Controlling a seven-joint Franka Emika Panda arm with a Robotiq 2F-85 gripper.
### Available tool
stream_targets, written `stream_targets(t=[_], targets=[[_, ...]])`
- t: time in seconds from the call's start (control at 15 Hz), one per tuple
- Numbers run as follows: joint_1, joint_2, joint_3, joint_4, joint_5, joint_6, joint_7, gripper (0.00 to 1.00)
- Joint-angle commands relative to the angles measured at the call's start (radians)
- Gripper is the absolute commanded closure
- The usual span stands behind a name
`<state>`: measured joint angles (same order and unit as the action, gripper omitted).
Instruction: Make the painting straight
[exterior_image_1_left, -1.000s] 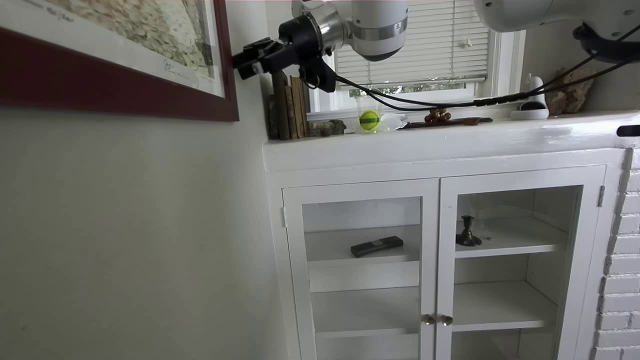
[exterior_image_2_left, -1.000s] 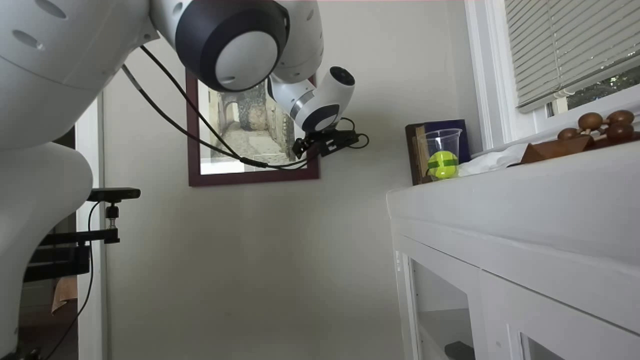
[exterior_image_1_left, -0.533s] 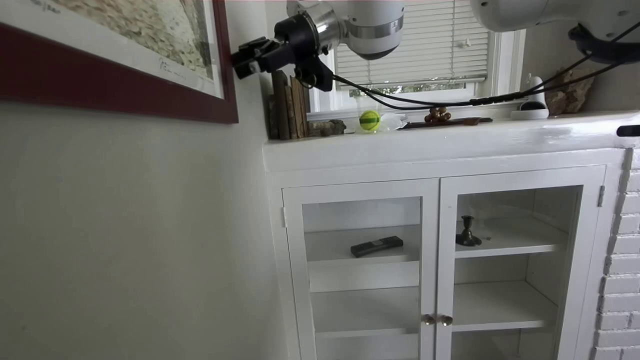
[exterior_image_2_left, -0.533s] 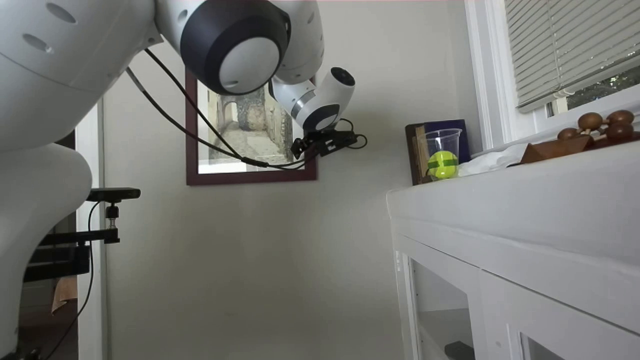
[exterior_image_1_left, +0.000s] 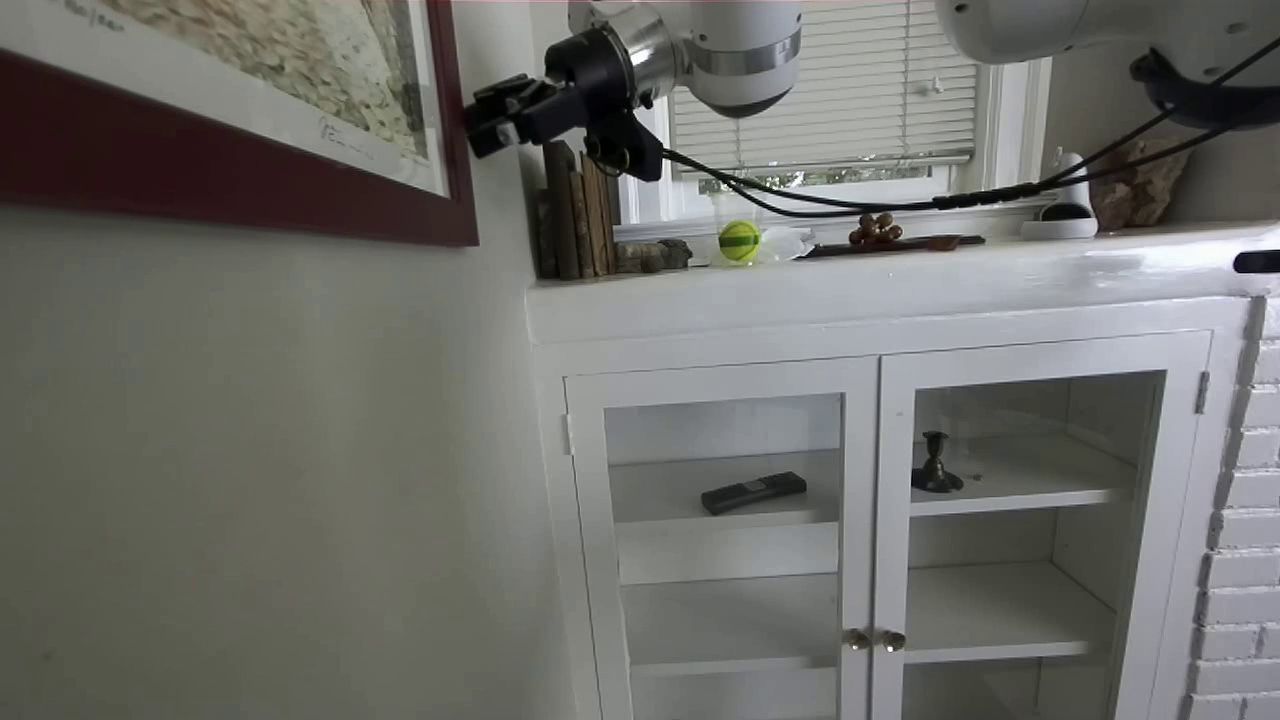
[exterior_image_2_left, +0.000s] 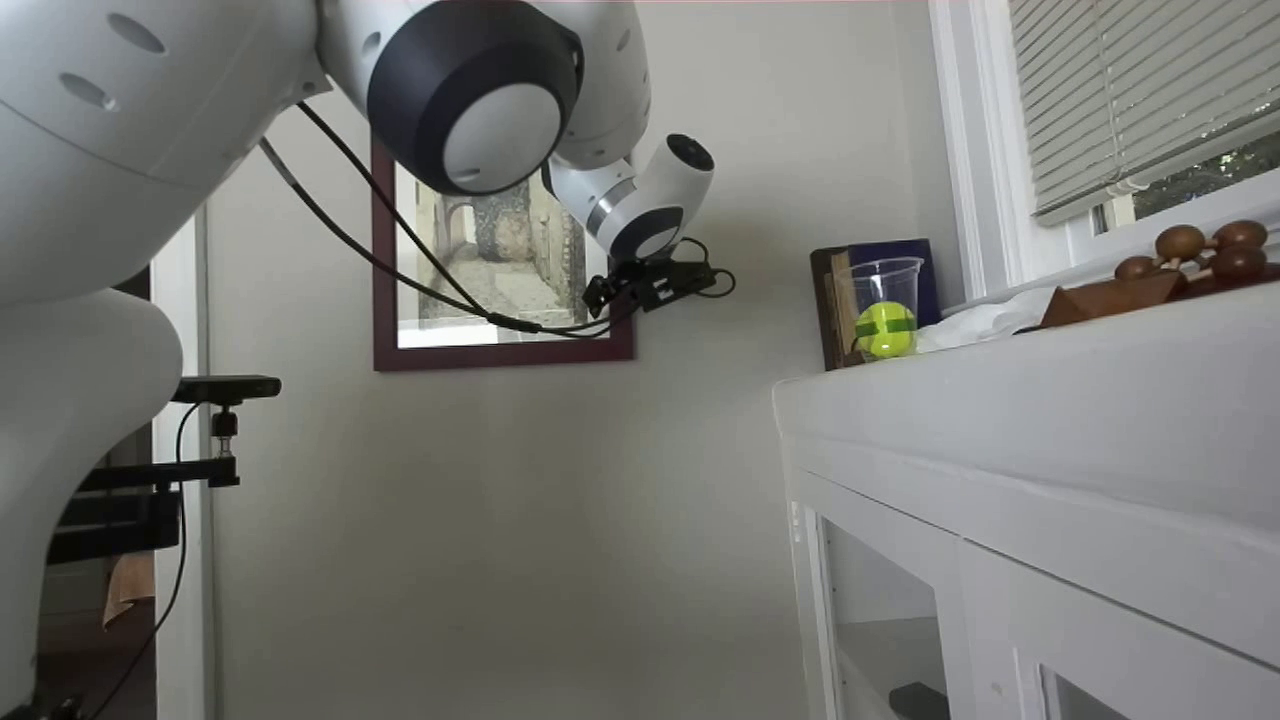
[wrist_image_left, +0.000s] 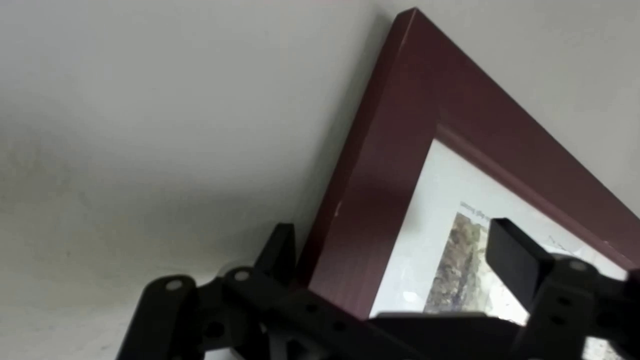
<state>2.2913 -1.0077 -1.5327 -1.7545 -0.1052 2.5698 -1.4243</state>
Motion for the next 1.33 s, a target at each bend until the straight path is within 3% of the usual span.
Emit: stream_targets(t=[0.0, 0.8, 1.27], targets=[[0.034, -0.024, 0.001, 0.032, -0.020, -0.015, 0.000, 0.00], [0.010, 0.091, -0.054, -0.003, -0.032, 0.147, 0.149, 0.00], [0.002, 0.122, -0.046, -0.033, -0.023, 0.152, 0.249, 0.00]])
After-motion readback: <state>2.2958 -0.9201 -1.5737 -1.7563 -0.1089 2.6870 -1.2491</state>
